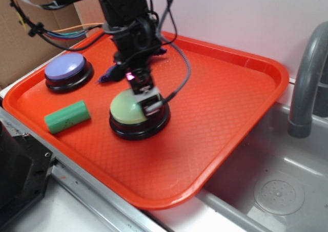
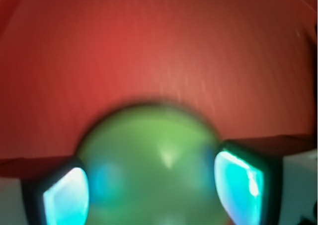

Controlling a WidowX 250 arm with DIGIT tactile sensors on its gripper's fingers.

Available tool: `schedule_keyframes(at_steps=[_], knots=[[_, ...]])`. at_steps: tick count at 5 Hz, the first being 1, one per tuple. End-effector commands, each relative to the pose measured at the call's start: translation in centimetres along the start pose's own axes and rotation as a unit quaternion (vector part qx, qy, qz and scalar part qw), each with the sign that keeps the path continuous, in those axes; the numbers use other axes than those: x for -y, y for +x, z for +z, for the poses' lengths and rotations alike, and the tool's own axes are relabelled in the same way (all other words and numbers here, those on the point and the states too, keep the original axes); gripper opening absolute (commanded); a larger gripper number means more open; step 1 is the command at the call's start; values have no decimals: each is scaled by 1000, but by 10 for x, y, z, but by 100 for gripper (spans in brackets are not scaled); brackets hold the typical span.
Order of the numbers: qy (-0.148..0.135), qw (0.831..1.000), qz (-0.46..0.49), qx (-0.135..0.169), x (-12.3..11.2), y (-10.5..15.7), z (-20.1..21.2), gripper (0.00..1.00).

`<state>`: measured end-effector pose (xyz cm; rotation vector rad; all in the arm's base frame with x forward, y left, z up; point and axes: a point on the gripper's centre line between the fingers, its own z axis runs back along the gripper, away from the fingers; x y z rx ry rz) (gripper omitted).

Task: Push the green button.

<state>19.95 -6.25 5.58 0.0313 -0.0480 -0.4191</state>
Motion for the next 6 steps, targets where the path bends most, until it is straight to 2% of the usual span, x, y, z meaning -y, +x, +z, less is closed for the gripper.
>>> schedule_keyframes(at_steps=[1,2,3,4,5,6], knots=[[25,995,48,78,-28,-20,76,100],[14,995,71,68,-37,-26,74,100],[-5,998,45,54,-35,-26,78,100],[10,997,62,38,-33,-32,84,100],[14,996,71,47,-37,-40,88,100],[7,995,90,48,-42,-45,89,100]])
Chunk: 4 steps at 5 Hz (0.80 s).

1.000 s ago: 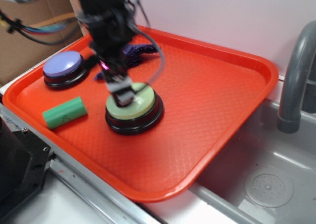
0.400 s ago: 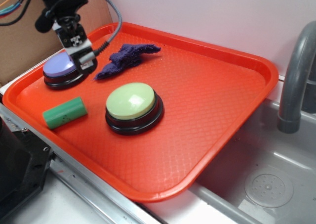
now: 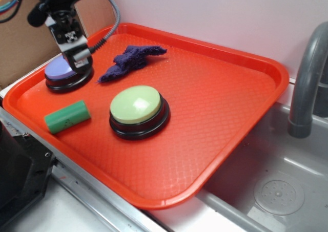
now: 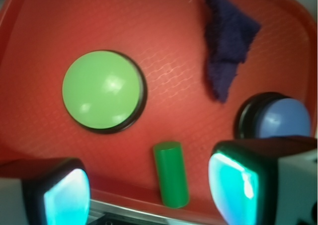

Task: Push the green button.

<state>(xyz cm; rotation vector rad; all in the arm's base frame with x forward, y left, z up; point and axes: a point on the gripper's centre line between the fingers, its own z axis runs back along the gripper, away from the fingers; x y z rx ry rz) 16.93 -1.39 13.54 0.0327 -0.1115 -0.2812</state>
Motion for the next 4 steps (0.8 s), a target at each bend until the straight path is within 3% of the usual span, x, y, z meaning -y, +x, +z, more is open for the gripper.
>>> schedule_keyframes(at_steps=[1,4], knots=[[-5,1000,25,17,-9,-2,15,100],[-4,1000,31,5,-7,-4,29,100]])
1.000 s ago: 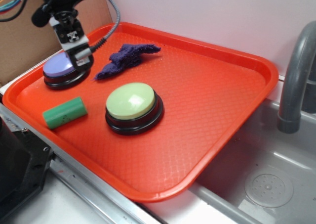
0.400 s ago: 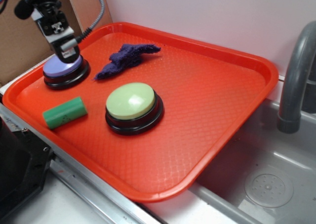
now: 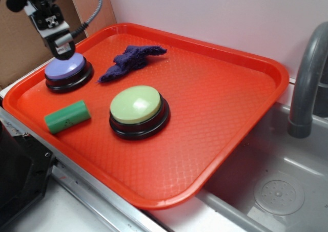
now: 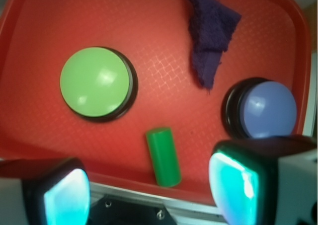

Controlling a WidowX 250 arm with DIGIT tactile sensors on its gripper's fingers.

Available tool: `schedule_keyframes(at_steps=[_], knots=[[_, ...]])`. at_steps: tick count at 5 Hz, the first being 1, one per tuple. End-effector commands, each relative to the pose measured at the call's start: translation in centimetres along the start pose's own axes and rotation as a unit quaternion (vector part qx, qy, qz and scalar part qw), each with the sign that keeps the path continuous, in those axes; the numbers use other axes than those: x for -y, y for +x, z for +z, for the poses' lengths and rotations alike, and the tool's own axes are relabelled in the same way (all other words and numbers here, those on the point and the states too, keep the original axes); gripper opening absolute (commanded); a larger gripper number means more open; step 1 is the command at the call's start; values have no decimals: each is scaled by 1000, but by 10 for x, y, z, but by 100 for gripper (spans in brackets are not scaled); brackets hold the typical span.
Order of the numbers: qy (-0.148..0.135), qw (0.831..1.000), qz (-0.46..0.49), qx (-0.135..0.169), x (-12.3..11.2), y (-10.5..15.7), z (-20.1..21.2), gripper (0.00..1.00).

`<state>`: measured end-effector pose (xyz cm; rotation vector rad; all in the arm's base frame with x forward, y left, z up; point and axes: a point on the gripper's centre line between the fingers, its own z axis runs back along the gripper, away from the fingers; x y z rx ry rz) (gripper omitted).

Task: Push the green button.

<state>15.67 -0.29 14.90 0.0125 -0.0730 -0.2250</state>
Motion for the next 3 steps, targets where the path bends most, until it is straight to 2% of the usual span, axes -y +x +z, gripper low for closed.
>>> schedule_keyframes(at_steps=[1,2,3], knots=[[7,1000,-1,20,4,15,17,100],[11,1000,-13,21,8,27,15,100],[36,999,-9,8,9,33,8,100]])
